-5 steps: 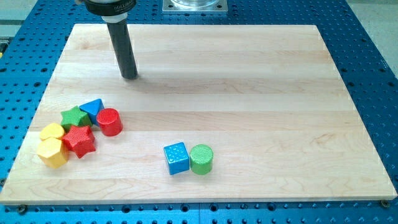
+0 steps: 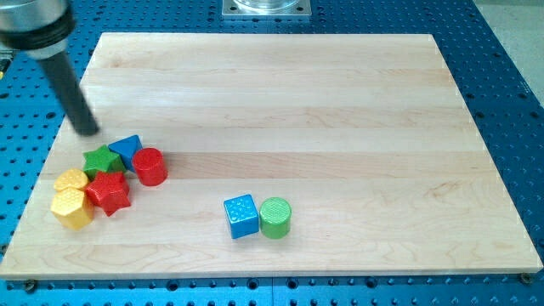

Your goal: Place the heart above the hexagon

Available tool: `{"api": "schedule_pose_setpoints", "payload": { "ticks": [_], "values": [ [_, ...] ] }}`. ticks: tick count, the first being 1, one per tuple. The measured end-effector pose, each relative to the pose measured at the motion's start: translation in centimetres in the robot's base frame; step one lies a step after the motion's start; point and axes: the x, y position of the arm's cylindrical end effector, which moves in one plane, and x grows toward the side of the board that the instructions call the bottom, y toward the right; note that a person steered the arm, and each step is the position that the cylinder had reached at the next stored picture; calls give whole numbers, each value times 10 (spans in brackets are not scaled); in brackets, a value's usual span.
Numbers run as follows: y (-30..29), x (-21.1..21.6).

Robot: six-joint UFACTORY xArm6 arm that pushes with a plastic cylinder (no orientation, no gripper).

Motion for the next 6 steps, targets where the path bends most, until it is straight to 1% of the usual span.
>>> {"api": "schedule_pose_setpoints", "payload": {
  "ticks": [1,2,3,4,5,6],
  "values": [
    [-25,23],
    [-26,48],
    [-26,138],
    [-20,156],
    [-13,142],
    [24,128]
  ]
}}
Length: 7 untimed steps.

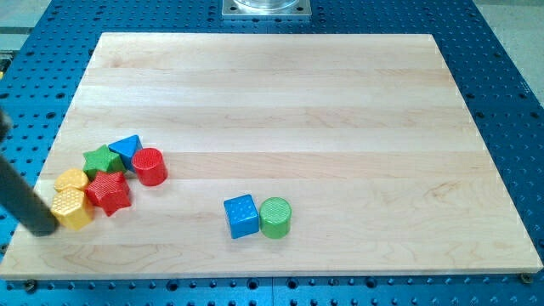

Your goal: Place the heart above the hexagon

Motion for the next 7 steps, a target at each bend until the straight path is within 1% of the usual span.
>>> {"api": "schedule_pose_setpoints", "payload": {
  "ticks": [1,2,3,4,5,6,7],
  "values": [
    [63,-12],
    [142,-12],
    [98,-9],
    [93,33],
    [153,47],
    [117,52],
    [48,35]
  ]
}}
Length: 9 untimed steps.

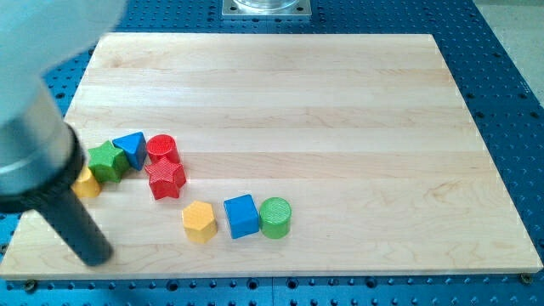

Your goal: Place the heart above the hexagon

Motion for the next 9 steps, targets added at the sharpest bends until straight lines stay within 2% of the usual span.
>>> {"api": "schedule_pose_setpoints", "payload": {
  "ticks": [1,2,3,4,5,6,8,9],
  "values": [
    [-76,-19],
    [-98,-30],
    [-65,-74],
    [-10,-78],
    [73,-78],
    [44,-78],
    [118,-107],
    [155,-91]
  ]
}}
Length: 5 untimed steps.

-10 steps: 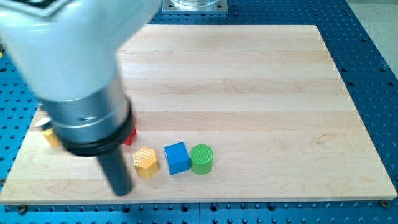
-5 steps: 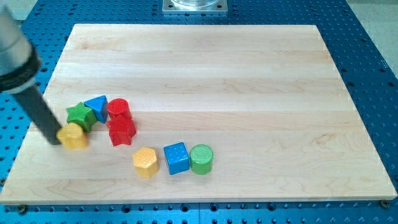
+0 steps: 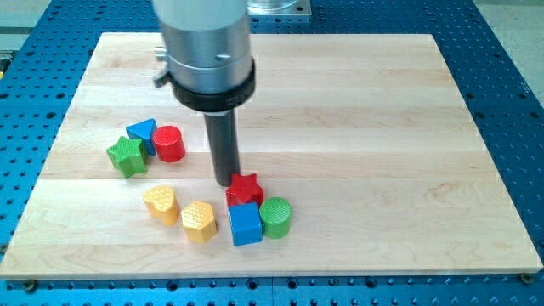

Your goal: Place the heart above the hexagon

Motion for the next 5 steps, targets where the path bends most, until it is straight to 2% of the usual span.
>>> {"api": "schedule_pose_setpoints", "payload": {
  "ticks": [1,2,3,4,5],
  "values": [
    [-72,-7],
    [-141,40],
    [-84,73],
    [-79,65],
    [-148,57]
  ]
}}
